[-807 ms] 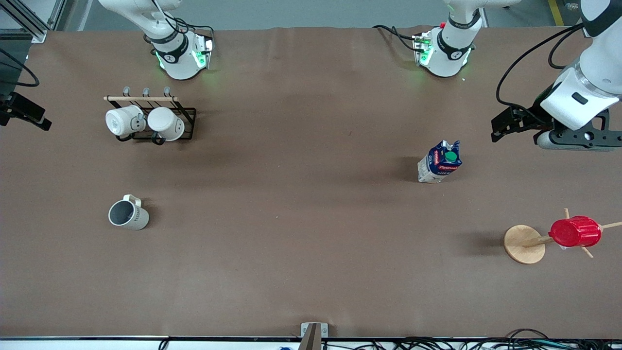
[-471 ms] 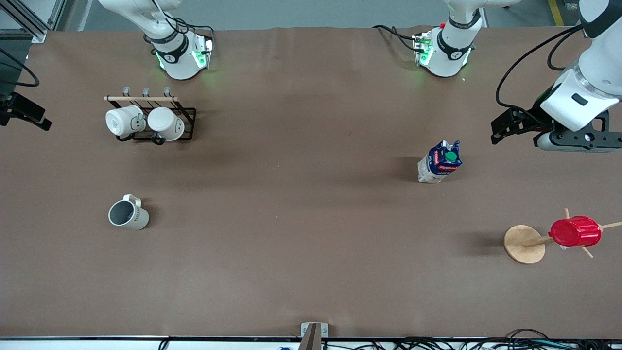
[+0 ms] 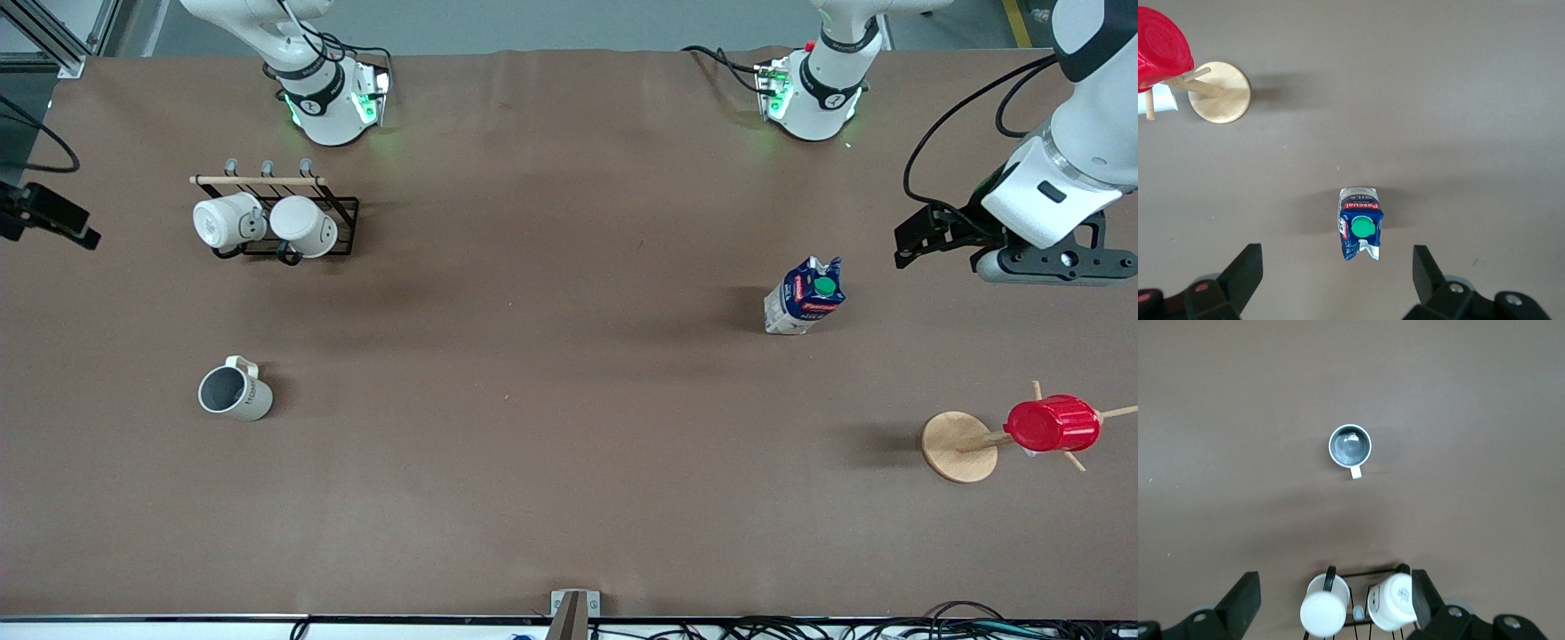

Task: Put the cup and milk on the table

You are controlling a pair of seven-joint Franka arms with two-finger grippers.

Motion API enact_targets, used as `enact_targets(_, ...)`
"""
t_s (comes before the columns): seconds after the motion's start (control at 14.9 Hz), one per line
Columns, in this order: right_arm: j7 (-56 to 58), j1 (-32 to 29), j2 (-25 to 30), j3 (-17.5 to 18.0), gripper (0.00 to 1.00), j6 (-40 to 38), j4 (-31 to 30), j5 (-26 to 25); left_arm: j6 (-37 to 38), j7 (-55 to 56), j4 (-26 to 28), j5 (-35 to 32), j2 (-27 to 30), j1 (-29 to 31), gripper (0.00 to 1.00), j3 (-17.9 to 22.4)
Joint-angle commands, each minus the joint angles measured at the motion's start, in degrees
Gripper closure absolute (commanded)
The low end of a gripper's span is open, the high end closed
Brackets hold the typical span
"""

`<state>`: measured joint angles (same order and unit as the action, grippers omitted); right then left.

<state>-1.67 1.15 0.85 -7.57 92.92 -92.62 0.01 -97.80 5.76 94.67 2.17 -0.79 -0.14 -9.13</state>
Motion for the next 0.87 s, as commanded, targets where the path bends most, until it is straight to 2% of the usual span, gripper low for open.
enact_targets(0.0,0.4,0.0,-1.2,-0.1,0.00,8.0,-7.0,-1.0,-1.0,0.5,1.0,-0.9,0.0,0.1,0.03,-0.2)
enact_targets(0.13,0.7,0.0,-2.5,-0.1,0.00,14.9,-11.6,-1.0,-2.8,0.5,4.1,-0.9,0.1,0.0,0.03,-0.2)
enact_targets(0.27,4.3,-0.2,-6.5,-0.1,0.00,21.6,-13.9,-0.8,-6.0,0.7,8.1,-0.9,0.2,-0.3,0.03,-0.2)
enact_targets(0.47,7.7,-0.7,-12.9,-0.2,0.00,29.1,-14.0,-0.5,-13.8,0.7,16.6,-0.7,0.7,-0.2,0.03,-1.1)
enact_targets(0.81,13.7,-2.2,-22.6,-0.2,0.00,40.4,-14.0,0.2,-21.5,1.3,25.6,-0.2,0.5,-0.3,0.03,-2.8)
